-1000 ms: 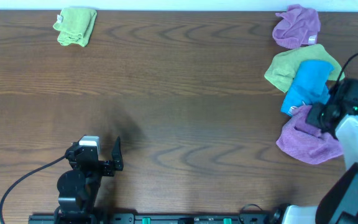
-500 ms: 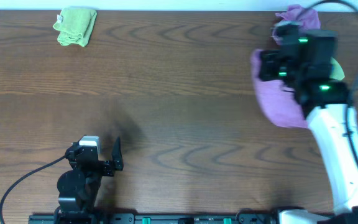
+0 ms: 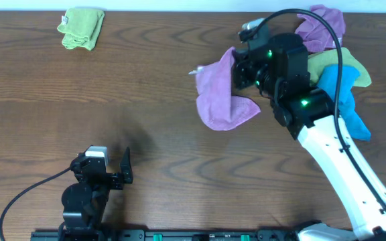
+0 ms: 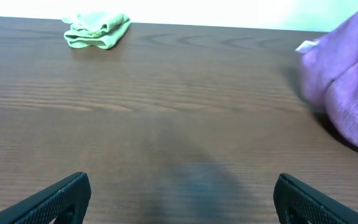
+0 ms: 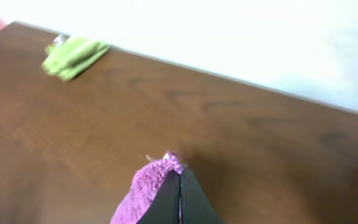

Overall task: Fold the cloth
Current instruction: 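Grasp the pink cloth with the right gripper and pull it left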

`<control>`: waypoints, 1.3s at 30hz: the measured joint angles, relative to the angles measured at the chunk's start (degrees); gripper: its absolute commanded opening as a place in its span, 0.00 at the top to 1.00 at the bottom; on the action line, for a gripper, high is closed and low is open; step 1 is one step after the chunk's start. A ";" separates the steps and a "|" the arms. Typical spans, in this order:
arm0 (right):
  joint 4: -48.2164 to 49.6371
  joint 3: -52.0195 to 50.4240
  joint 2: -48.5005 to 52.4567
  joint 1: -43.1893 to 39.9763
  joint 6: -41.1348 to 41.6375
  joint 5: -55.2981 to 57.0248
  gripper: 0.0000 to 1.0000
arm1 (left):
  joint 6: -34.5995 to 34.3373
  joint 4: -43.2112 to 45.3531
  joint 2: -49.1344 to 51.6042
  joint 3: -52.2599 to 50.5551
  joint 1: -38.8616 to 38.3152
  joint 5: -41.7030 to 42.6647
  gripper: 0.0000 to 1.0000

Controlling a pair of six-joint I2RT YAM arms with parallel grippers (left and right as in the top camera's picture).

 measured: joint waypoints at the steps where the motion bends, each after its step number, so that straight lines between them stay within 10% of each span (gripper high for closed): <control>1: 1.68 0.00 0.28 -0.09 0.00 1.29 0.99 | 0.00 0.00 0.00 0.00 0.00 0.00 0.05; 8: 14.21 1.55 5.64 -2.19 1.01 8.79 0.98 | 0.00 0.02 0.00 0.00 0.00 0.00 0.05; 24: -12.28 6.64 6.95 11.21 3.89 -18.40 0.99 | 0.00 0.00 0.00 0.00 0.00 0.02 0.05; 25: -14.10 6.64 7.26 13.73 2.80 -20.02 0.73 | 0.00 0.00 0.02 0.00 0.00 0.02 0.05; 26: -16.50 6.69 7.39 15.30 1.29 -20.20 0.19 | 0.00 0.02 0.00 0.00 0.00 0.00 0.05; 27: -17.97 6.67 7.50 16.11 0.13 -19.30 0.11 | 0.00 0.00 0.00 0.00 0.00 0.00 0.05; 29: -19.54 6.67 7.52 16.26 -1.16 -15.52 0.02 | 0.00 0.02 0.02 0.00 0.00 0.02 0.04; 39: -24.48 6.82 16.85 10.93 -5.55 -3.50 0.18 | 0.00 0.02 0.00 0.00 0.00 0.00 0.05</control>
